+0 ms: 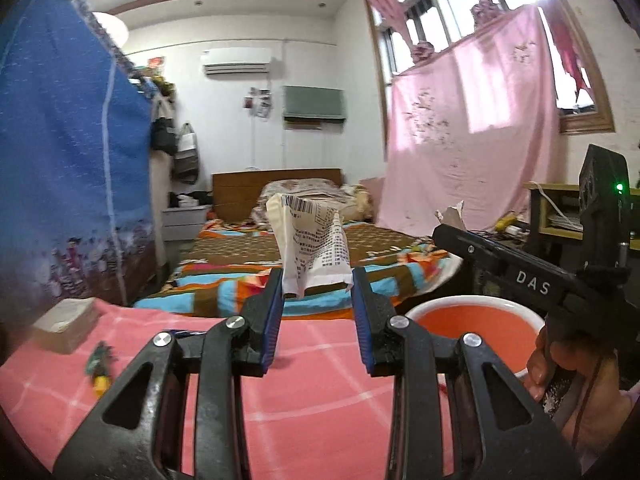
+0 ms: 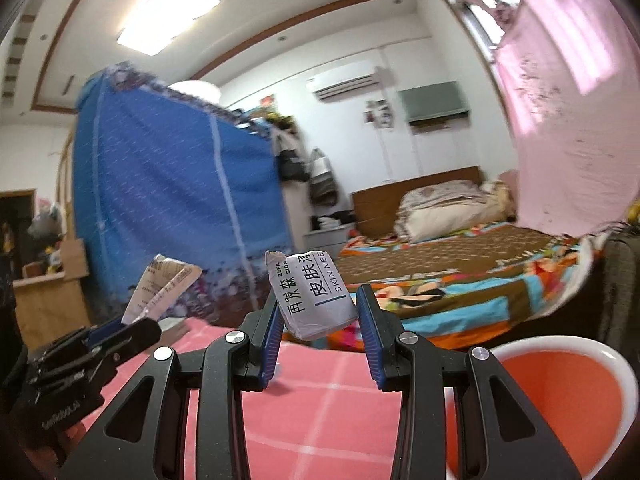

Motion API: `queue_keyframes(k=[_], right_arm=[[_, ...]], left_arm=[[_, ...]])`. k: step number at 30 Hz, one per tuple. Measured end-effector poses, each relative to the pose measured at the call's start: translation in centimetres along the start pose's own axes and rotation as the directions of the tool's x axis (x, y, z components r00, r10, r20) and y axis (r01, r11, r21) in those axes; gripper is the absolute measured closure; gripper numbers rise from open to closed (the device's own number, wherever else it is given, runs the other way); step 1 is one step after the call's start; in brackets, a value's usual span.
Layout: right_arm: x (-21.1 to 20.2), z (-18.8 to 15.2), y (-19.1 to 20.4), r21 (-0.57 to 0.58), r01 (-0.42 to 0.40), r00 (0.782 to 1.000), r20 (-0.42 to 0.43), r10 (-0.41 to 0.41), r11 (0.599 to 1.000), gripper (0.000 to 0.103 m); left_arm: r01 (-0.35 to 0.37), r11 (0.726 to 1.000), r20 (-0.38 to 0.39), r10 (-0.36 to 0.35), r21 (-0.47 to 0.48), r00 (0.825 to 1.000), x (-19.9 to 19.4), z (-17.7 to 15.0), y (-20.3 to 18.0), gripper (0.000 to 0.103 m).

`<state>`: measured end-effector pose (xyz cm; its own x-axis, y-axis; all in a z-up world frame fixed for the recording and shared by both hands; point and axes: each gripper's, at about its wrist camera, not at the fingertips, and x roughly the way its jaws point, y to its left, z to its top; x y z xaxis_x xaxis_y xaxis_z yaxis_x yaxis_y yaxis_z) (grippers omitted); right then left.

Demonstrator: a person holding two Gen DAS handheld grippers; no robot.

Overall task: Collect trash
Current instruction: 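Lift both items and carry them over the orange bucket, then open both grippers to drop the items into the bucket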

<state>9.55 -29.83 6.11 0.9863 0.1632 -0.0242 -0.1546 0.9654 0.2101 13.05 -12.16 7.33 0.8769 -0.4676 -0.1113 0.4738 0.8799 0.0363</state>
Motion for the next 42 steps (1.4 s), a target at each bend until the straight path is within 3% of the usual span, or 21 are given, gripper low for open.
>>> queue_keyframes(k=[8, 15, 18, 20, 25, 29, 36, 38, 42], right_arm=[[-1.9, -0.2, -5.2, 0.055, 0.148, 0.988, -0.045, -0.146, 0.987, 0.069], [-3.0, -1.0, -8.6, 0.106, 0.241, 0.967, -0.117, -0.228, 0.965, 0.067], [-3.4, -1.3, -9.8, 0.13, 0.271, 0.957, -0.144, -0.253, 0.954, 0.067], [-3.6, -1.5, -10.7, 0.147, 0.289, 0.95, -0.164, -0.265, 0.946, 0.067], [-3.9, -2.0, -12.5, 0.189, 0.318, 0.936, -0.216, -0.276, 0.929, 0.067], [-3.9, -2.4, -13.4, 0.208, 0.335, 0.925, -0.258, -0.279, 0.919, 0.067], [-3.9, -3.1, -14.6, 0.244, 0.356, 0.911, -0.307, -0.276, 0.902, 0.063], [-3.9, -3.1, -14.9, 0.255, 0.361, 0.908, -0.314, -0.277, 0.897, 0.054], [-3.9, -3.2, -15.1, 0.267, 0.371, 0.903, -0.325, -0.28, 0.889, 0.051]], left_arm=[[0.14, 0.99, -0.083, -0.141, -0.012, 0.987, 3.2, 0.0, -4.9, 0.066], [0.23, 0.972, -0.201, -0.233, -0.04, 0.951, 6.1, -0.8, -8.2, 0.066], [0.257, 0.964, -0.265, -0.265, -0.067, 0.927, 7.5, -1.3, -9.5, 0.066], [0.265, 0.96, -0.298, -0.279, -0.087, 0.913, 8.3, -1.5, -10.0, 0.065], [0.289, 0.943, -0.396, -0.331, -0.165, 0.856, 10.5, -2.2, -11.3, 0.064], [0.286, 0.942, -0.447, -0.336, -0.178, 0.829, 11.5, -2.6, -12.2, 0.062], [0.261, 0.942, -0.49, -0.334, -0.213, 0.805, 12.2, -3.2, -12.5, 0.052], [0.255, 0.938, -0.497, -0.341, -0.234, 0.798, 12.4, -3.4, -12.3, 0.05], [0.234, 0.942, -0.509, -0.328, -0.241, 0.796, 12.7, -3.6, -12.1, 0.046]])
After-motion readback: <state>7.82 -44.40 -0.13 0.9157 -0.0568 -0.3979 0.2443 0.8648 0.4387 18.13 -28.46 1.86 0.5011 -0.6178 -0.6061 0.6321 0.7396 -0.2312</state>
